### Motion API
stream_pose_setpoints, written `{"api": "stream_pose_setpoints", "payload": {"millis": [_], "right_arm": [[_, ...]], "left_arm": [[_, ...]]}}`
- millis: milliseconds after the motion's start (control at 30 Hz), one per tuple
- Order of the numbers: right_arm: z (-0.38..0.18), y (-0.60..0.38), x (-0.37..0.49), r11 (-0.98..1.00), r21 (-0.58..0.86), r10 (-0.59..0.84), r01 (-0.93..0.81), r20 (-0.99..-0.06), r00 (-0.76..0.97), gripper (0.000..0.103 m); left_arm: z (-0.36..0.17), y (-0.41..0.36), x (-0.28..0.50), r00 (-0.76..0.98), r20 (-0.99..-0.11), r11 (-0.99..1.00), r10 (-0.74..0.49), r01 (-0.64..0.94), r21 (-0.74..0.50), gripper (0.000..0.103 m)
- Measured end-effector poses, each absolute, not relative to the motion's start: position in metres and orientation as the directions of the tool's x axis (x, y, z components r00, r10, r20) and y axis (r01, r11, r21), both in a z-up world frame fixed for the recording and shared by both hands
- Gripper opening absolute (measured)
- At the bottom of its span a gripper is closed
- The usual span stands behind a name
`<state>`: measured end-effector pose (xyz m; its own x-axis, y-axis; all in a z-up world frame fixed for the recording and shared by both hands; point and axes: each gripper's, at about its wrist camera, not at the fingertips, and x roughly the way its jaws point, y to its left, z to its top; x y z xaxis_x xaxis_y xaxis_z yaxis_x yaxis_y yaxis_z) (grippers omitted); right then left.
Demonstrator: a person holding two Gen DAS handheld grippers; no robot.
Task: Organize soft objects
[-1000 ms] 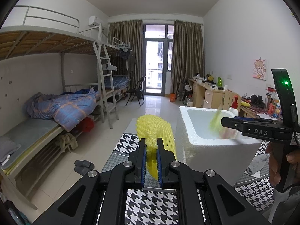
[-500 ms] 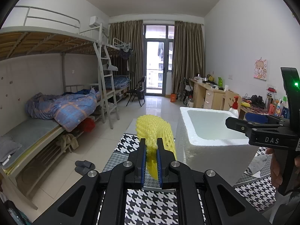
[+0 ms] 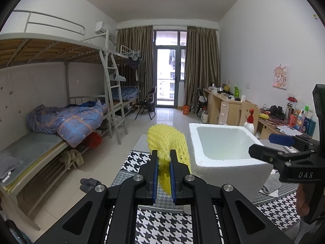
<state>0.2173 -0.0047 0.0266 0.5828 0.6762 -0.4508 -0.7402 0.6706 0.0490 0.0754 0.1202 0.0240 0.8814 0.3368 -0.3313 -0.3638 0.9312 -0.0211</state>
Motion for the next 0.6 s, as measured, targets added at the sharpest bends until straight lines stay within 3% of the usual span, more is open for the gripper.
{"api": "stream_pose_setpoints", "payload": {"millis": [300,600], "right_arm": [[0.018,-0.014,0.214,0.674,0.084,0.668,-0.734,-0.493,0.557,0.096],[0.02,-0.035,0.211,0.712,0.109,0.652,-0.694,-0.471,0.595,0.096]], "left_arm": [[0.028,0.11,0.075,0.896,-0.312,0.941,0.317,-0.337,-0.013,0.01],[0.032,0.097,0.077,0.909,-0.298,0.952,0.293,-0.307,-0.003,0.01]]}}
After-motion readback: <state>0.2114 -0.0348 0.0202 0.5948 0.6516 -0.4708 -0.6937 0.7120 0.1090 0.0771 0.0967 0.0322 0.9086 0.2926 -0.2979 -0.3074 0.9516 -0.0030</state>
